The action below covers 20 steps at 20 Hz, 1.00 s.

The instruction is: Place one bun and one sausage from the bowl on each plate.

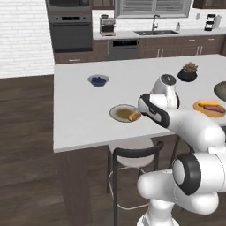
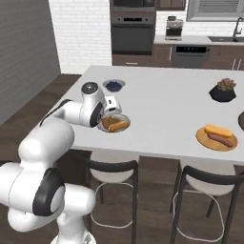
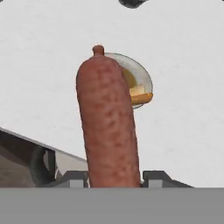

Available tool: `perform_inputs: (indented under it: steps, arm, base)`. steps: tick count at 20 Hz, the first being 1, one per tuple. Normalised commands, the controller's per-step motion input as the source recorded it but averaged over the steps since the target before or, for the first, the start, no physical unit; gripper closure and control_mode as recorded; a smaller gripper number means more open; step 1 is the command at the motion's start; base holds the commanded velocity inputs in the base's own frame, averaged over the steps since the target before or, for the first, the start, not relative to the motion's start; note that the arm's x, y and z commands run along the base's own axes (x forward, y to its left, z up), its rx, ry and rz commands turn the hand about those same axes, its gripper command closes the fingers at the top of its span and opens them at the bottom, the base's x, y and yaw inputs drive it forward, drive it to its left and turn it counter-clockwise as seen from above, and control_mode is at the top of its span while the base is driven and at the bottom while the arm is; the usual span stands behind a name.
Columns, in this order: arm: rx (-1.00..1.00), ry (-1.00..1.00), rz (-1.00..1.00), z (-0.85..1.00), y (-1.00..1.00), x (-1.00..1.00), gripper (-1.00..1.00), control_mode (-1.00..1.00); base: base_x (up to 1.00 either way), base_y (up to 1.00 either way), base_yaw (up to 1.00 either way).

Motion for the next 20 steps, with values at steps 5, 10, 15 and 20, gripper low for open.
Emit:
perform_inputs:
  steps: [5, 10, 15, 20]
  arm:
    - [0.00, 0.00, 0.00, 0.00, 0.00, 0.00, 1.00, 1.00]
    - [0.01, 0.11, -0.04, -0.30, 0.00, 0.79, 1.00, -1.00]
    - [0.03, 0.19, -0.34, -0.55, 0.48, 0.70, 1.00, -1.00]
    - [0.09, 0.19, -0.18, -0.38, 0.14, 0.12, 1.00, -1.00]
  base:
    - [0.74, 0.24, -0.06]
    - [0.18, 0.00, 0.00]
    - [0.00, 0.00, 0.00]
    - [0.00, 0.00, 0.00]
